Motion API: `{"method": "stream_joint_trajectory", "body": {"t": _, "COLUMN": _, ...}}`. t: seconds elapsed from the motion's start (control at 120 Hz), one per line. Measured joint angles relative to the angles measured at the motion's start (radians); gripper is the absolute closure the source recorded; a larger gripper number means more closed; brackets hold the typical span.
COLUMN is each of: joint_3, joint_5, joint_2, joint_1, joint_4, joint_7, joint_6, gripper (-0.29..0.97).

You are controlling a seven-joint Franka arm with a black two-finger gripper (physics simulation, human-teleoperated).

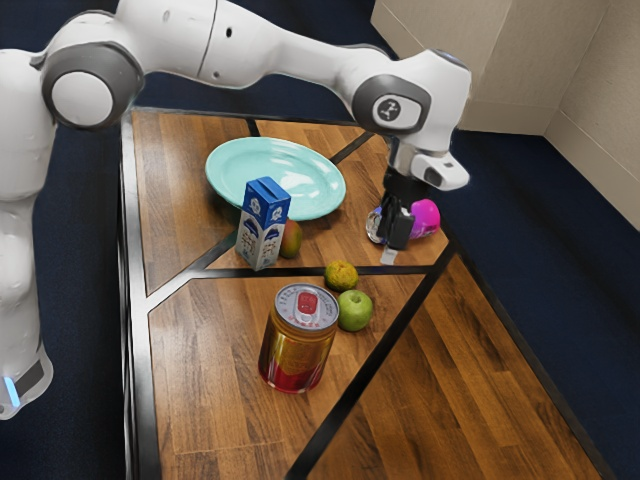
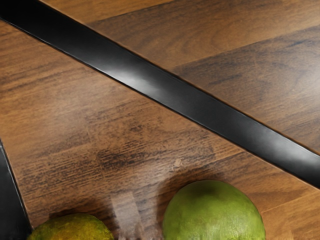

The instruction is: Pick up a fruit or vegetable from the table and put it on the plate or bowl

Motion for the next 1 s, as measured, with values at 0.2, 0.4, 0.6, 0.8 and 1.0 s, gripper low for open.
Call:
{"method": "stream_joint_trajectory", "body": {"t": 0.2, "joint_3": 0.023, "joint_5": -0.042, "joint_2": -0.032, "joint_1": 0.022, "joint_4": -0.118, "joint_7": 0.029, "joint_6": 0.08, "gripper": 0.0}}
{"method": "stream_joint_trajectory", "body": {"t": 0.4, "joint_3": 0.024, "joint_5": -0.055, "joint_2": -0.03, "joint_1": 0.063, "joint_4": -0.154, "joint_7": 0.06, "joint_6": 0.113, "gripper": 0.0}}
{"method": "stream_joint_trajectory", "body": {"t": 0.6, "joint_3": 0.024, "joint_5": -0.07, "joint_2": -0.026, "joint_1": 0.086, "joint_4": -0.189, "joint_7": 0.088, "joint_6": 0.142, "gripper": 0.0}}
{"method": "stream_joint_trajectory", "body": {"t": 0.8, "joint_3": 0.022, "joint_5": -0.082, "joint_2": -0.005, "joint_1": 0.088, "joint_4": -0.205, "joint_7": 0.111, "joint_6": 0.172, "gripper": 0.0}}
{"method": "stream_joint_trajectory", "body": {"t": 1.0, "joint_3": 0.023, "joint_5": -0.083, "joint_2": 0.007, "joint_1": 0.086, "joint_4": -0.215, "joint_7": 0.13, "joint_6": 0.195, "gripper": 0.0}}
